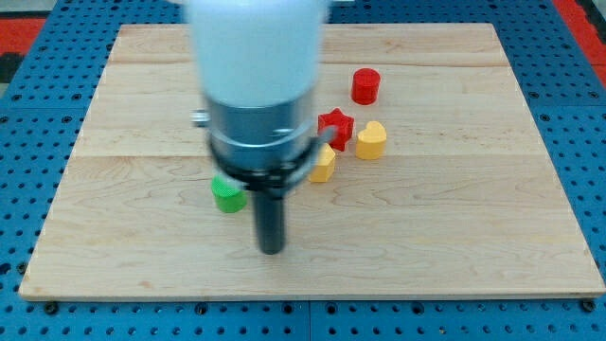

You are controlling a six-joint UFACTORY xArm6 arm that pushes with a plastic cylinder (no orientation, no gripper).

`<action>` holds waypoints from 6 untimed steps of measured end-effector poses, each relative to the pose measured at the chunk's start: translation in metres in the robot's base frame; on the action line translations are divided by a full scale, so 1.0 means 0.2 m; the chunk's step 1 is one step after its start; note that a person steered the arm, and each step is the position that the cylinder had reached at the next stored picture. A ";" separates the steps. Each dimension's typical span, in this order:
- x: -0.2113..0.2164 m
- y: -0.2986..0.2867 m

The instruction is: Slide the green circle towards the center

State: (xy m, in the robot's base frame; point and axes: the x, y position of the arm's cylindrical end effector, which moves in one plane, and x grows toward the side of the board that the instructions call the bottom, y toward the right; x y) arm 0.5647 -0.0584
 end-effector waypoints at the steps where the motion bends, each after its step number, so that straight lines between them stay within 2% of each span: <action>1: -0.15 -0.16; 2: -0.13 -0.14; 3: -0.25 -0.02; 4: -0.13 0.02; 5: -0.13 -0.19; 6: -0.25 -0.25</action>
